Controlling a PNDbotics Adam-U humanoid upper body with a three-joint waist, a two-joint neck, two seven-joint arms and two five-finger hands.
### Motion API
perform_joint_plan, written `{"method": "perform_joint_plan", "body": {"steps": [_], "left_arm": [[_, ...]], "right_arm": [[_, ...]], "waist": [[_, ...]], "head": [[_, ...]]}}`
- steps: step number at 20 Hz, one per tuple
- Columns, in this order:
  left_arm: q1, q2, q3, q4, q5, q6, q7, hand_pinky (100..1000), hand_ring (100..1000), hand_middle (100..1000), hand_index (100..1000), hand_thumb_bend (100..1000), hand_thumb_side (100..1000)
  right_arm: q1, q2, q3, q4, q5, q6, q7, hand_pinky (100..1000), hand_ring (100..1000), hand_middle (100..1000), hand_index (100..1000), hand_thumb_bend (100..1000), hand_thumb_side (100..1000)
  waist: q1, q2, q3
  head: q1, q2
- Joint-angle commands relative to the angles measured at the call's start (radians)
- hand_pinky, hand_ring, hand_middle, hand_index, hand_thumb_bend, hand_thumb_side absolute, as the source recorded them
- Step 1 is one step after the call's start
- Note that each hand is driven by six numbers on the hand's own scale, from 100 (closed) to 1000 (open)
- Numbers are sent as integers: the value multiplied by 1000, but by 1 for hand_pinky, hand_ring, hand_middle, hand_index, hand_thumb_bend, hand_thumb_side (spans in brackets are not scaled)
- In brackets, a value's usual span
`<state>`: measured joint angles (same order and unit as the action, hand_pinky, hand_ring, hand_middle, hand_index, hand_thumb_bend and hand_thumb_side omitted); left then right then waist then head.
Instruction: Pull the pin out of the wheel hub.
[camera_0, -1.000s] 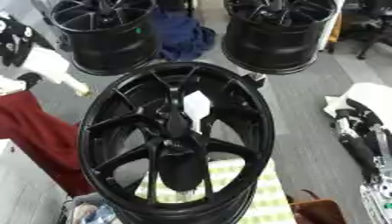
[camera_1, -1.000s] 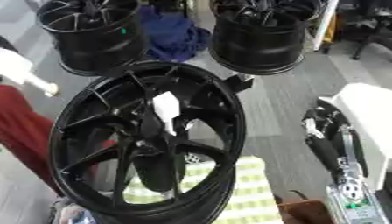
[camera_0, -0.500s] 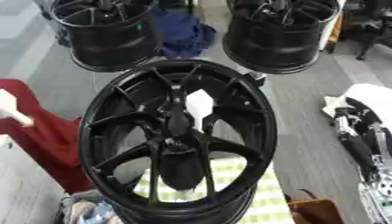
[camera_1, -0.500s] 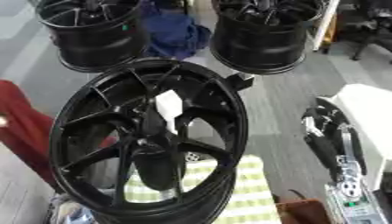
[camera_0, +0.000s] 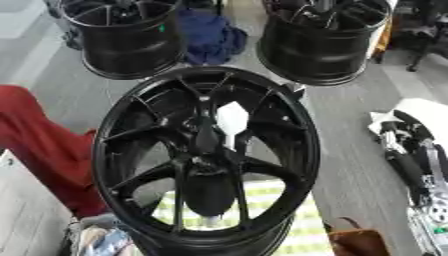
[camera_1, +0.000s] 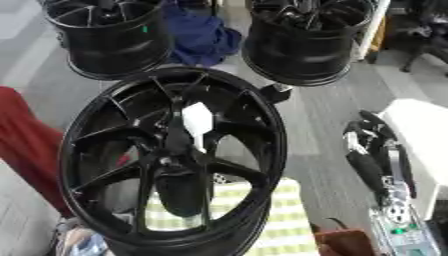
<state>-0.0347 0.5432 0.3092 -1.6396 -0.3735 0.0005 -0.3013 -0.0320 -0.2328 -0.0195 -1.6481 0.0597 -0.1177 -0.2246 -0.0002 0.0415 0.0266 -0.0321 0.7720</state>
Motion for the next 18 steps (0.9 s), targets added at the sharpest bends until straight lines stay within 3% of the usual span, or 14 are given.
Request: {"method": "perform_joint_plan", "body": {"steps": [1,6,11,12,13,18], "left_arm": [[-4,-70,45,-79,56,35,92,844,100,895,931,496,696],[-30,-188,64,-144,278,58,277,842,100,908,932,468,696],[-80,-267,88,-193,582,-1,478,827,100,900,914,451,705],[-86,-273,88,-198,617,-13,507,827,100,904,914,480,774],[-89,-281,87,-205,655,-28,529,826,100,902,910,443,721],[-87,-294,85,-219,772,-82,575,798,100,876,896,428,712]], "right_arm": [[-8,-6,-9,-13,-1,0,-2,708,595,677,867,100,487],[-7,-2,-8,-12,-2,0,-1,707,596,677,867,100,489],[-5,0,-11,-11,-3,-1,-4,707,595,677,867,100,490],[-5,0,-10,-11,-3,-1,-4,708,596,677,867,100,483],[-5,1,-10,-11,-3,-1,-3,708,596,678,867,100,491],[-6,1,-13,-11,-3,-1,-7,708,596,678,867,100,491]], "waist": [[-1,-4,1],[-4,-6,1],[-6,-7,0],[-6,-7,0],[-6,-7,-1],[-6,-8,-3]], "head": [[-1,-2],[-2,-2],[-8,-2],[-7,-2],[-4,-2],[-6,-2]]}}
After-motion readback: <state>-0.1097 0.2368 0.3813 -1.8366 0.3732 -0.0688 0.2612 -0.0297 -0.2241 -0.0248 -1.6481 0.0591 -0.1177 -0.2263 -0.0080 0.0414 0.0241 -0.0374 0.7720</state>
